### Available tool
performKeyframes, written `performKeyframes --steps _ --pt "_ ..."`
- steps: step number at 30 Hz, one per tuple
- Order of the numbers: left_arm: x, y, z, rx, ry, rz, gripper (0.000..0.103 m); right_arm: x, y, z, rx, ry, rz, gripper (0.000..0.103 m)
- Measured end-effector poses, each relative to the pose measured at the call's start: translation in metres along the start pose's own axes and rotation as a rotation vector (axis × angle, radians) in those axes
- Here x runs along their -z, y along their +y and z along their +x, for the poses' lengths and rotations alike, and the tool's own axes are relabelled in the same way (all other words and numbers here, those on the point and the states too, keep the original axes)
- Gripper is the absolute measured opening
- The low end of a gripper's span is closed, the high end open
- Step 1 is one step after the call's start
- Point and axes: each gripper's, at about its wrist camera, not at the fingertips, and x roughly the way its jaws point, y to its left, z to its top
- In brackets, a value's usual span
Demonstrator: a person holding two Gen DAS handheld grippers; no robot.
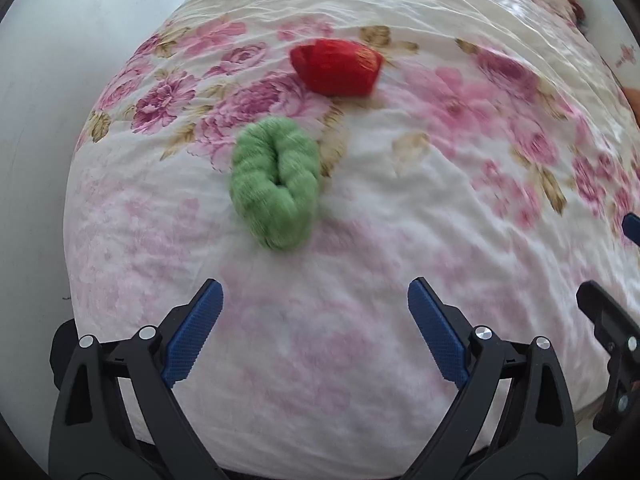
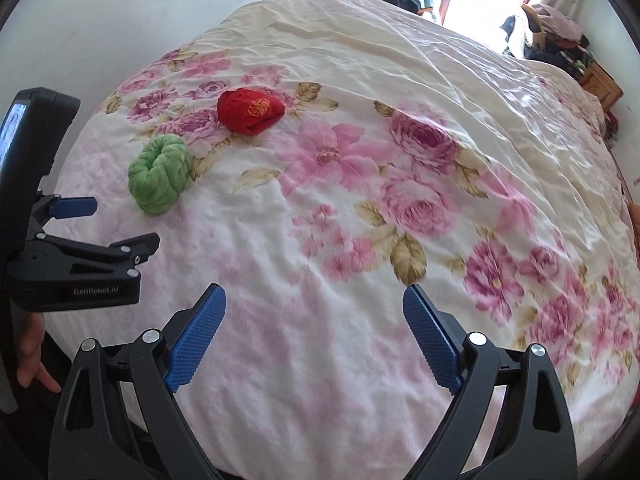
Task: Collect trash
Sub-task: 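Grasp the green fuzzy sock with the left tool while the right tool grasps the red sock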
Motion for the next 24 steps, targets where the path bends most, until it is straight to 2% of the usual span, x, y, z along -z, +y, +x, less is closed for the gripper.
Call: performKeyframes --steps 8,15,18,20,21,22,23,24 --pt "-0.032 0.020 0.038 -0.026 0.048 -0.116 0.092 -0.058 -0.002 0.043 -0.045 -0.005 -0.109 0.086" --pt "-0.047 0.019 0.067 -0.045 0.087 -0.110 0.092 -0.091 0.003 0.068 -0.092 -0.006 -0.150 0.086" --pt "-0.059 0.017 0.087 -0.035 0.116 -0.116 0.097 -0.104 0.011 0.079 -0.093 -0.004 -0.225 0.087" --pt "-0.069 0.018 0.099 -0.024 0.087 -0.109 0.097 -0.119 0.018 0.092 -0.107 -0.002 -0.307 0.087" --pt "-0.072 0.021 0.099 -0.017 0.054 -0.117 0.081 -0.127 0.021 0.097 -0.116 -0.011 -0.339 0.087" --pt "-0.073 0.025 0.095 0.002 0.032 -0.139 0.071 -0.133 0.023 0.104 -0.131 -0.011 -0.371 0.087" --pt "-0.074 0.028 0.091 0.019 0.021 -0.157 0.047 -0.141 0.027 0.112 -0.153 -0.007 -0.408 0.087" --pt "-0.076 0.030 0.090 0.035 0.021 -0.159 0.044 -0.150 0.030 0.119 -0.181 -0.012 -0.435 0.087"
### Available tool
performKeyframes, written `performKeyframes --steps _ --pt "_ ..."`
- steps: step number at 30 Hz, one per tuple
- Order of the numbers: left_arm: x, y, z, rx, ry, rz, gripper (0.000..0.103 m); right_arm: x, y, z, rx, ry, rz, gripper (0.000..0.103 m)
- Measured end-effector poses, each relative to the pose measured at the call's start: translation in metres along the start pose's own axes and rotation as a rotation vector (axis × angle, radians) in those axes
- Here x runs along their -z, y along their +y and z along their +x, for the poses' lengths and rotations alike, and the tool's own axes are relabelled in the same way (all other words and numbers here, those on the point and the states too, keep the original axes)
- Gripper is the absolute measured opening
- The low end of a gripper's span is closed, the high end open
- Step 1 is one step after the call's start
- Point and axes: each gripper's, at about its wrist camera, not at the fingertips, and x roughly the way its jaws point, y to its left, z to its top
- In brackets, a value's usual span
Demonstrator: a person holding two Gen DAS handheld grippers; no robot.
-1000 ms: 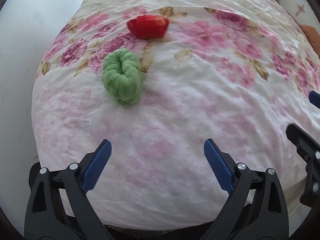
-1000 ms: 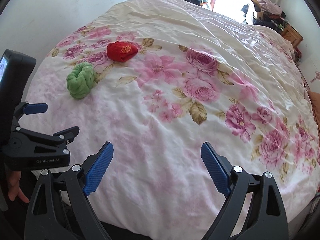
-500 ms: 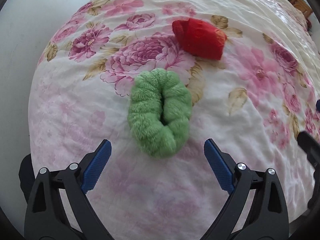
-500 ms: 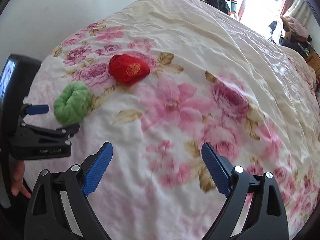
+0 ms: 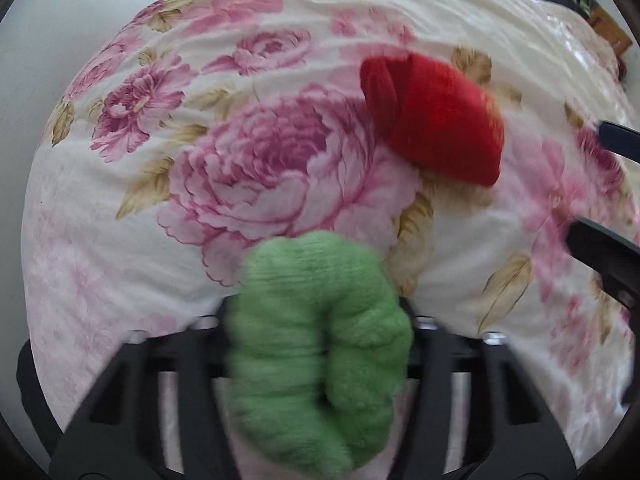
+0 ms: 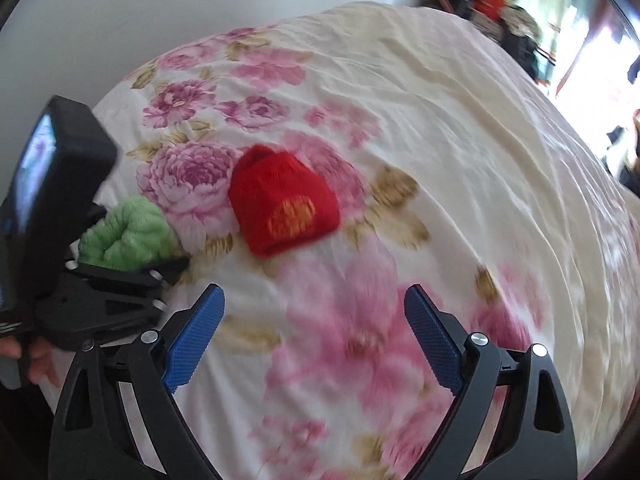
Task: Collect trash
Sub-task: 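Grasp the green fuzzy sock with the left tool while the right tool grasps the red sock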
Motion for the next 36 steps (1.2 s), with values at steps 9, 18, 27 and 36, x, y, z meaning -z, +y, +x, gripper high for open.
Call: performKeyframes --steps 9,18,27,36 --pt "-0.009 0.013 0.004 0.066 0.043 0.019 0.044 -0.046 0.004 0.073 -0.115 0.093 -0.114 0.087" --pt "-0.026 0.037 0.016 0.102 0.058 -0.006 0.044 -0.054 0.023 0.098 -0.059 0.062 -0.158 0.051" --pt "-0.017 0.047 0.002 0.094 0.032 -0.015 0.044 -0.029 0.025 0.070 -0.033 0.047 -0.054 0.042" --pt "0.003 0.047 -0.026 0.083 0.005 0.031 0.044 0.021 0.028 0.024 0.018 0.053 0.144 0.042"
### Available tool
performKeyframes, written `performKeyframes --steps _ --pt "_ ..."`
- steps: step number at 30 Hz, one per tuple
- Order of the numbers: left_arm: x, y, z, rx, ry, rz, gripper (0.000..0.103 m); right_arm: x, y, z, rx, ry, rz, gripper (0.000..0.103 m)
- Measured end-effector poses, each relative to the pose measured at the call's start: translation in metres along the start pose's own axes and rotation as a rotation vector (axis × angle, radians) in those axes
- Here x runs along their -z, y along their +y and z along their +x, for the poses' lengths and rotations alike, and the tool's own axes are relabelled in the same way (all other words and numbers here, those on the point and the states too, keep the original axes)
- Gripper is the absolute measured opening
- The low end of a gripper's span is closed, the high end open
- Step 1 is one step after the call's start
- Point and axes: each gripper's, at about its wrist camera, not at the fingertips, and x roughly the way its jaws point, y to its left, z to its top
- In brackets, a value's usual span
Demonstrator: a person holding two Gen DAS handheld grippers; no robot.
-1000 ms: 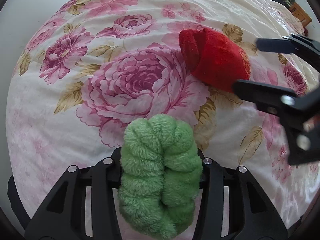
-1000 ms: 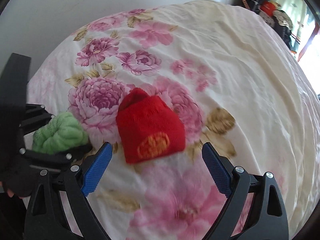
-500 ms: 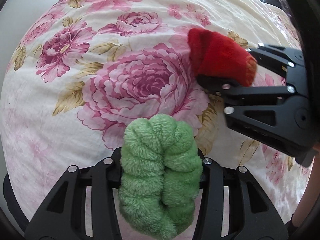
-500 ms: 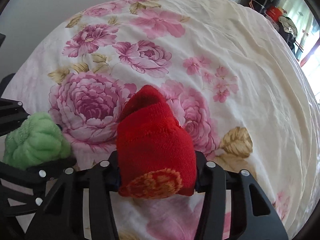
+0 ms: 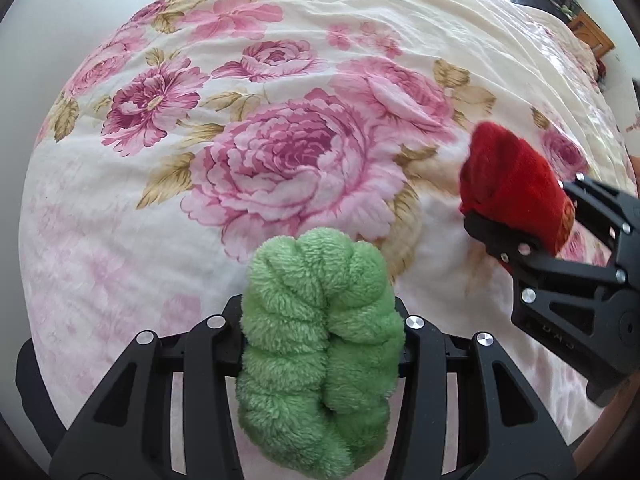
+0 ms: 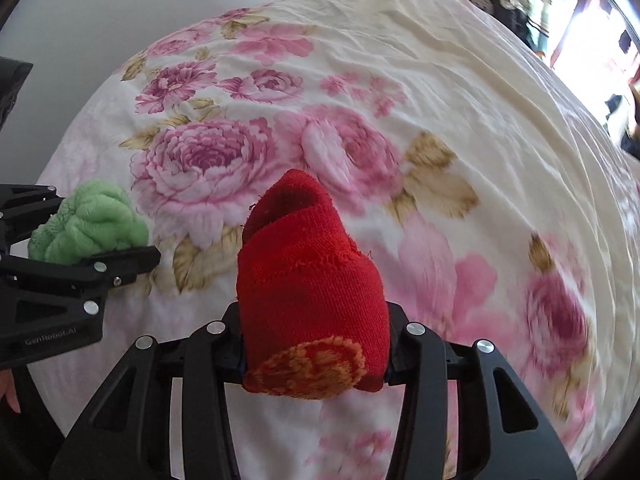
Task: Collect trash
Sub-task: 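Grasp the green fuzzy sock with the left tool while the right tool grasps the red sock, then carry the green fuzzy sock and red sock over the black bin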
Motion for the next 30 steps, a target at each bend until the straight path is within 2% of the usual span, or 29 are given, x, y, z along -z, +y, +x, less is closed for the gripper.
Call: performKeyframes --steps 7,19,30 --pt "0.030 -0.014 -0.023 -0.004 -0.010 0.060 0.044 0.038 0.016 -0.030 0.025 0.017 0.088 0.042" --pt "0.087 -0.055 -0.064 0.003 -0.039 0.198 0.044 0.099 0.056 -0.093 0.075 -0.008 0.173 0.042" --pt "0.133 -0.086 -0.093 0.033 -0.068 0.353 0.044 0.173 0.085 -0.140 0.114 -0.034 0.336 0.042"
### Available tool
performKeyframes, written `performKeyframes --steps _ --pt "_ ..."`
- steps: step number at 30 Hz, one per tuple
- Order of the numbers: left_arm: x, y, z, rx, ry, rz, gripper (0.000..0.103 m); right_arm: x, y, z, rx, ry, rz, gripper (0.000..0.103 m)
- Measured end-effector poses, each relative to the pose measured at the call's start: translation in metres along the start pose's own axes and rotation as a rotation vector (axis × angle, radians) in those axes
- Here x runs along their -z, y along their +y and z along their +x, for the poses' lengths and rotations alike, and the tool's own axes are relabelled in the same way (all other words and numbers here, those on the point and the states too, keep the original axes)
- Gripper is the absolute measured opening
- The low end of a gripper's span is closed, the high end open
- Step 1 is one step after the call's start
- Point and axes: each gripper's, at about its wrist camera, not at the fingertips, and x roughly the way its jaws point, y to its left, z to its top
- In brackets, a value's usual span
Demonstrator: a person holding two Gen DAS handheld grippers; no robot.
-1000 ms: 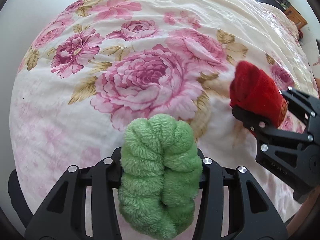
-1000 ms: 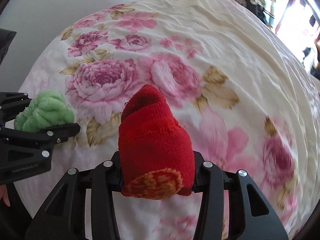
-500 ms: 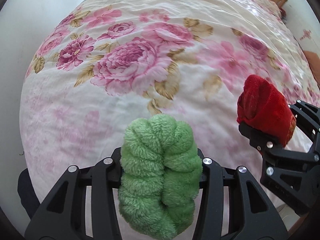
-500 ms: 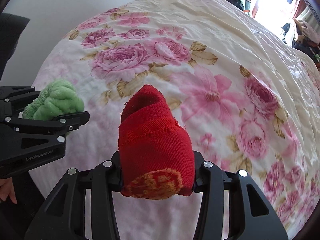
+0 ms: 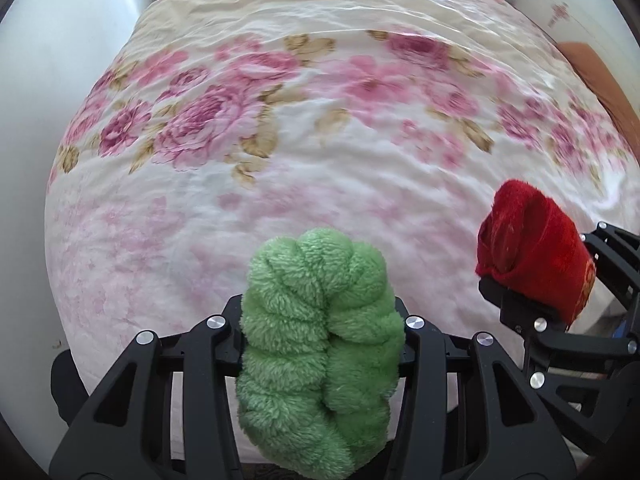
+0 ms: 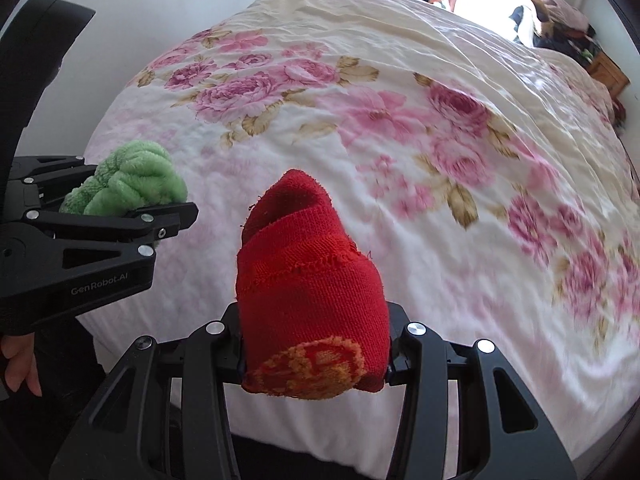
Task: Collect trash
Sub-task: 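Carry the green fuzzy sock and red sock over the black bin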
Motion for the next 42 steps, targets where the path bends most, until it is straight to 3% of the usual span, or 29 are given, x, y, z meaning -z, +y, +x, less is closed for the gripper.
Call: performKeyframes --steps 11,23,28,36,42 --pt "0.033 -0.057 -0.027 0.047 -0.039 0.176 0.044 0.079 -0.013 -0.047 0.040 -0.053 0.210 0.042" --pt "0.070 -0.140 -0.043 0.118 -0.048 0.398 0.044 0.176 -0.039 -0.104 0.154 -0.103 0.440 0.042" --pt "0.094 -0.189 -0.049 0.246 0.005 0.524 0.044 0.226 -0.054 -0.137 0.242 -0.133 0.551 0.043" --pt "0.147 -0.280 -0.053 0.390 0.051 0.741 0.044 0.312 -0.076 -0.183 0.380 -0.131 0.736 0.043" --pt "0.191 -0.342 -0.023 0.481 0.146 0.854 0.045 0.361 -0.090 -0.189 0.422 -0.113 0.843 0.043"
